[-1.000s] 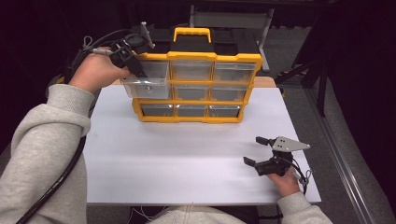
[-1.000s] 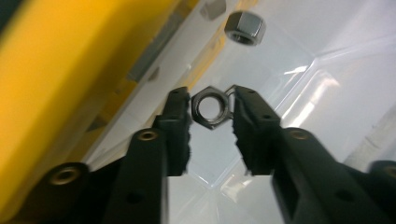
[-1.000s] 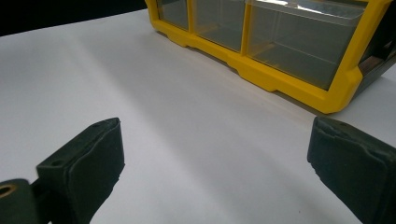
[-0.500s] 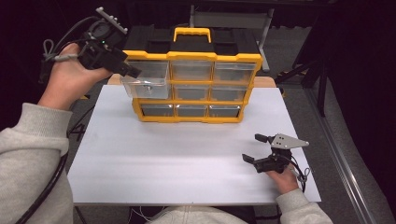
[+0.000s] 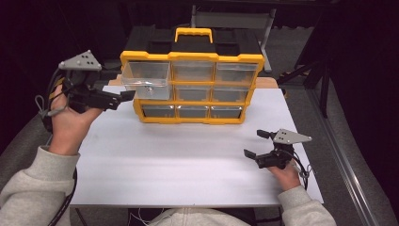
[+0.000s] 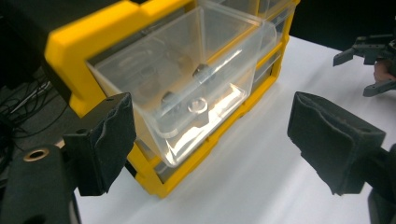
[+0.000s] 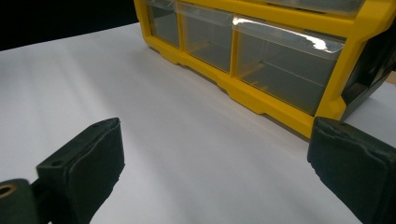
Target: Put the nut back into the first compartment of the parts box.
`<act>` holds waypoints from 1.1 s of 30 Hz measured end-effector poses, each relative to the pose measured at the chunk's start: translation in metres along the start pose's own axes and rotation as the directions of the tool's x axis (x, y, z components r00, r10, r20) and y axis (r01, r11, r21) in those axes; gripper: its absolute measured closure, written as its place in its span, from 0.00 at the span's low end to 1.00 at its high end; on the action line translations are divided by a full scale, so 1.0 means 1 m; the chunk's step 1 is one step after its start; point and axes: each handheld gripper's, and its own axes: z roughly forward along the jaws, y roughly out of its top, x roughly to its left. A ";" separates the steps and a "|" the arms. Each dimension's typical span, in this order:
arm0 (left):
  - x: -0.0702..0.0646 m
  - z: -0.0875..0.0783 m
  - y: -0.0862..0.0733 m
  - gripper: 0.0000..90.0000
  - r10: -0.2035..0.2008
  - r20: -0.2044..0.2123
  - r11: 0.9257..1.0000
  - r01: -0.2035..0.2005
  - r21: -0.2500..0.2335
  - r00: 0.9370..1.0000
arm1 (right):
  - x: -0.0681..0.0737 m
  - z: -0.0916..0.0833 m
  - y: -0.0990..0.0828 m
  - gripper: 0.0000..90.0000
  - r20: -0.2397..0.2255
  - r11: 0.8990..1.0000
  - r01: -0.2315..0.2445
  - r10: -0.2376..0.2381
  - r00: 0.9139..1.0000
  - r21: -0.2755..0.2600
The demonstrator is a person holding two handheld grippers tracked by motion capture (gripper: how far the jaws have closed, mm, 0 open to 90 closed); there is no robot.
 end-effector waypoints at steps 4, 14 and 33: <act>-0.006 0.005 -0.020 0.16 0.012 0.017 0.999 -0.011 -0.047 1.000 | -0.002 -0.001 0.002 0.05 0.002 1.000 -0.008 0.008 1.000 0.002; -0.018 0.029 -0.081 0.14 -0.016 0.091 0.981 0.033 -0.191 0.996 | -0.004 0.000 0.004 0.05 -0.002 1.000 -0.009 0.009 1.000 0.018; -0.037 0.080 -0.157 0.06 -0.028 0.203 0.958 0.084 -0.274 0.979 | -0.005 0.001 0.004 0.05 -0.004 1.000 0.002 -0.002 1.000 0.024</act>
